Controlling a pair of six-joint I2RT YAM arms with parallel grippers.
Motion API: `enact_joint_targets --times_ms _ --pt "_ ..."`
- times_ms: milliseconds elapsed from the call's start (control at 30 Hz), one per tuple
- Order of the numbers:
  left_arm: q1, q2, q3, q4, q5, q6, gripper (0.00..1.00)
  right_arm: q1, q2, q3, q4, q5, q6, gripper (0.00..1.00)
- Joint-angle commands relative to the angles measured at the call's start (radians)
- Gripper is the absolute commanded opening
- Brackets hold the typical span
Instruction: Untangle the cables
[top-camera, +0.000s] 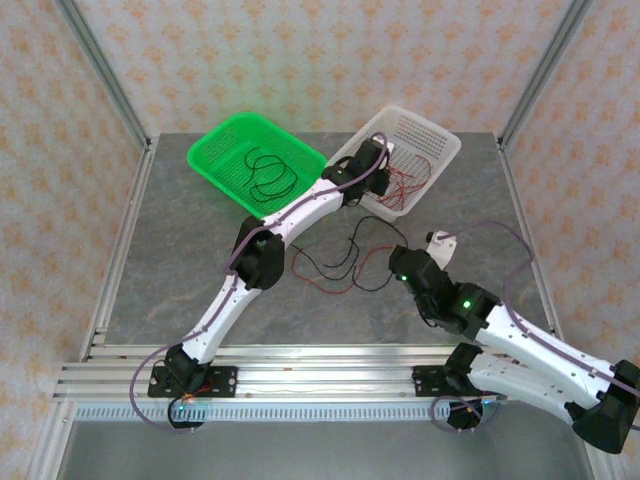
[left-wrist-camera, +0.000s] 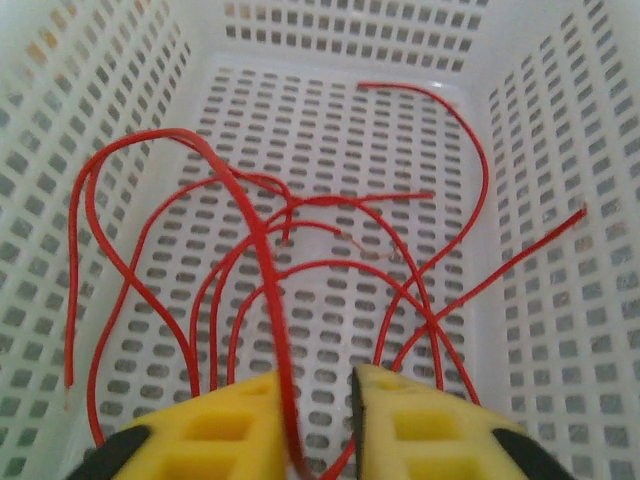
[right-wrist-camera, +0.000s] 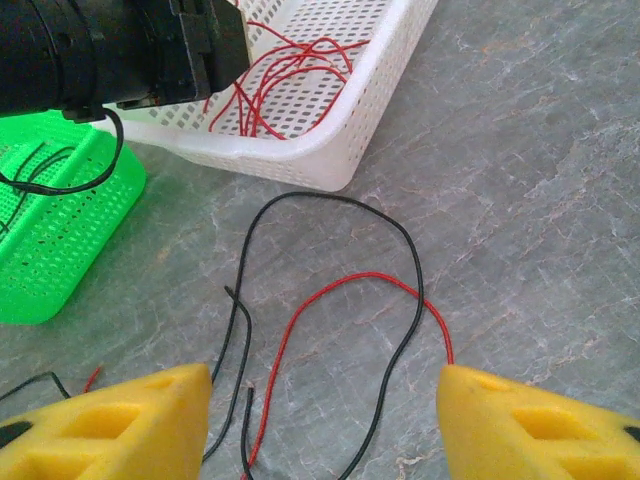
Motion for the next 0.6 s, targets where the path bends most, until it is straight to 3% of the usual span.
enact_joint_targets --times_ms 0,100,233,433,567 --pt "-0.001 0.026 0.023 -0.095 -0.013 0.013 0.42 -0.007 0.010 0.045 0.002 0.005 -0.014 0.61" --pt "0.001 0.006 0.042 -0.141 -0.018 0.003 0.63 -0.006 0.018 0.053 0.000 0.001 -0.018 0.61" --pt "0.001 -0.058 0.046 -0.189 -0.002 -0.014 0.73 -0.006 0.027 0.068 -0.012 0.001 -0.017 0.62" --pt "0.008 -0.151 0.073 -0.280 0.083 -0.096 0.75 -0.009 0.051 0.102 -0.055 -0.003 -0.003 0.64" --pt "0.015 -0.197 0.071 -0.339 0.174 -0.154 0.70 -0.011 0.063 0.117 -0.075 -0.007 -0.001 0.64"
